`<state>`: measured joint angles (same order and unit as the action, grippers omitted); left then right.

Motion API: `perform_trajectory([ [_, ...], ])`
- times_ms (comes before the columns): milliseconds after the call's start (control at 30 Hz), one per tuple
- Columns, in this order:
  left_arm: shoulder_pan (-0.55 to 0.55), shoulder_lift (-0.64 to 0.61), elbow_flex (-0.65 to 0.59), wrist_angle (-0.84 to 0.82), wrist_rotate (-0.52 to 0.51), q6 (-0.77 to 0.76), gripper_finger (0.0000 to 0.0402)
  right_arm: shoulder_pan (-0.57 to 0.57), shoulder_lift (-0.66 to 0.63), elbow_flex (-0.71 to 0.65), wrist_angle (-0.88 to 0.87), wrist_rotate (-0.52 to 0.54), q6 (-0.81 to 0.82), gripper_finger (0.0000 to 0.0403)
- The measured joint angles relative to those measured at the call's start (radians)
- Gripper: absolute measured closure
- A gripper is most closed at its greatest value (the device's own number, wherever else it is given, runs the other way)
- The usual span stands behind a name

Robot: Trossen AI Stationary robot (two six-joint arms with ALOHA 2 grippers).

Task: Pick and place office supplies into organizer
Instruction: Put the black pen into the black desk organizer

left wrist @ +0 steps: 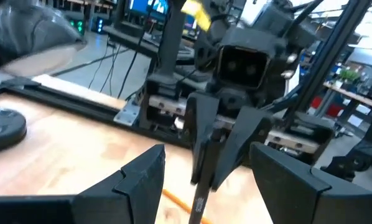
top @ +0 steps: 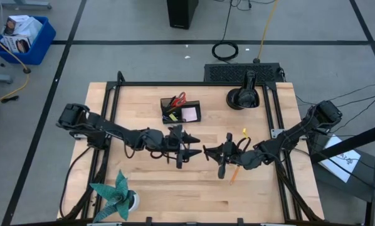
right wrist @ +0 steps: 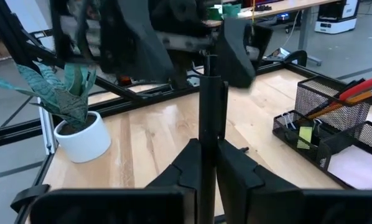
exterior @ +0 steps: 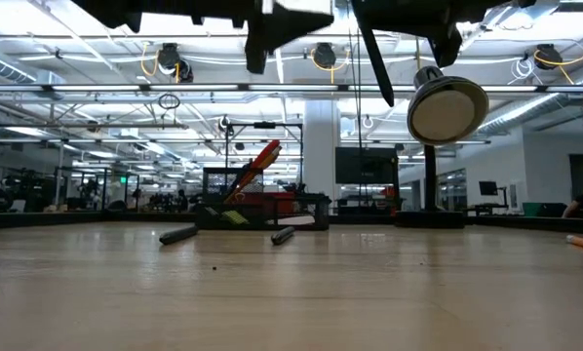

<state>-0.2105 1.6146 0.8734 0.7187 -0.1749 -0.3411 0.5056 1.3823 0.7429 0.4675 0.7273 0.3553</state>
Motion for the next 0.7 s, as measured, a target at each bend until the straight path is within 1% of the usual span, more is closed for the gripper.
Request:
perform_trajectory([
  [400,0.002,0.005,0.016,0.013,0.026,0.006,0.0163,-0.014,0.000,0.000,0.000,0.000,0.014,0.0379],
  [567,0.000,0.054,0.056,0.005,0.043,0.048,0.0163,-0.026,0.000,0.000,0.004,-0.005,0.025,0.0378],
  [700,0.000,0.080,0.068,0.011,0.021,0.045,0.0163,-0.029,0.000,0.000,0.008,-0.052,0.025,0.0378],
])
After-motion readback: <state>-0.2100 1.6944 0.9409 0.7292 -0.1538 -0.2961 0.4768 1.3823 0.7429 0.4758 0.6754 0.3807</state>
